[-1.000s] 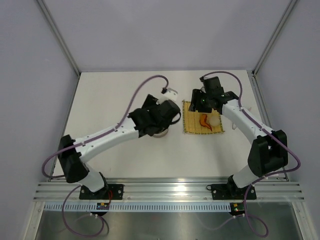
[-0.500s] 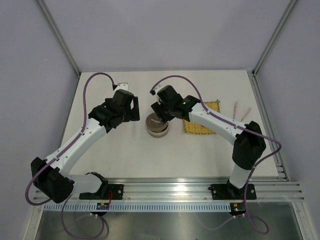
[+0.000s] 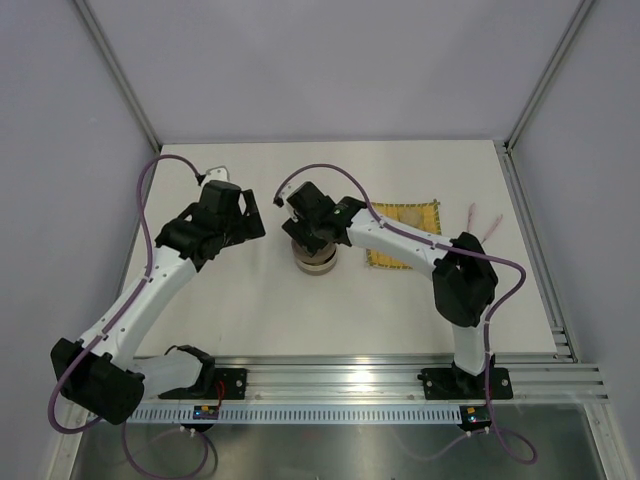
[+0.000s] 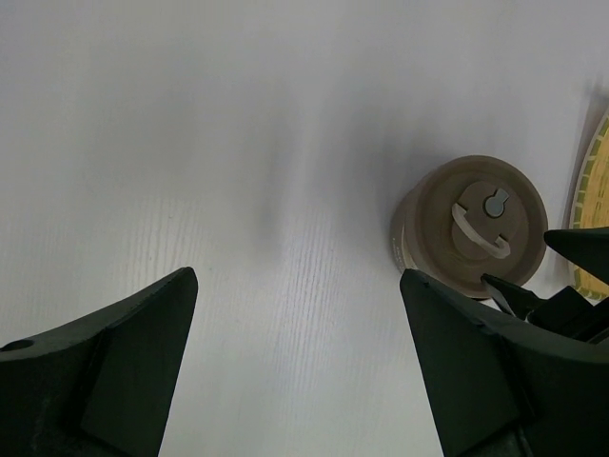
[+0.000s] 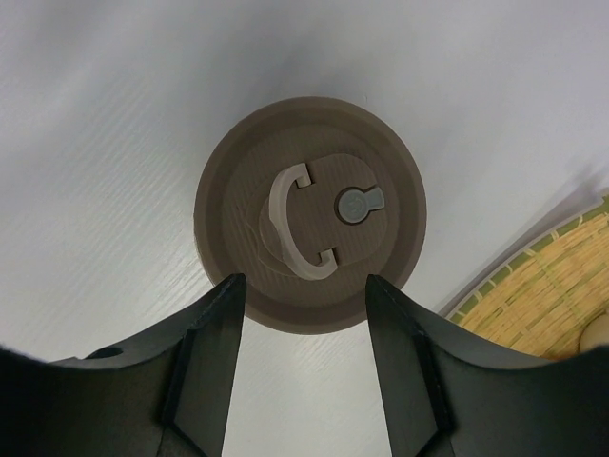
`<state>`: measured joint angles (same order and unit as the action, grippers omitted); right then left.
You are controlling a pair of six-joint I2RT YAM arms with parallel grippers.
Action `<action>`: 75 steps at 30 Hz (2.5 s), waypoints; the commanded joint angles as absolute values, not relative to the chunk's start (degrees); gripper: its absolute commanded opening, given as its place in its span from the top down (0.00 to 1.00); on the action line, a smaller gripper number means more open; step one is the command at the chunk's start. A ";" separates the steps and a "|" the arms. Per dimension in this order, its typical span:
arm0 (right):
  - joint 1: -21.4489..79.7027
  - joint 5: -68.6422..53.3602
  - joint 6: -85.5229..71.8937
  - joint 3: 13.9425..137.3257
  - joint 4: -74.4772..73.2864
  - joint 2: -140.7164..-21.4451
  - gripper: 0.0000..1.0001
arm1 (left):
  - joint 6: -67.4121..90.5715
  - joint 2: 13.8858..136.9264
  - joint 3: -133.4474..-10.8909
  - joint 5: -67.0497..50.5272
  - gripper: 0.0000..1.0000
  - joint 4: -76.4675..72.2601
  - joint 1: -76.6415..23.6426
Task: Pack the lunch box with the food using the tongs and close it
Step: Close the box lid on the packing box.
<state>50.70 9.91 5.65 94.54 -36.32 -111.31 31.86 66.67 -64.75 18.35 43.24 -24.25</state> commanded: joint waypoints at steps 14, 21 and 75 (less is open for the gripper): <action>51.77 10.63 6.86 97.65 -33.66 -114.61 0.57 | 33.13 65.74 -62.67 15.29 0.08 40.17 -22.76; 51.86 12.13 6.42 97.82 -33.14 -115.49 0.64 | 32.87 65.48 -62.49 14.59 0.08 40.08 -22.41; 51.24 9.75 -6.77 82.09 -17.31 -101.78 1.00 | 33.13 64.42 -61.17 14.33 0.08 39.99 -22.06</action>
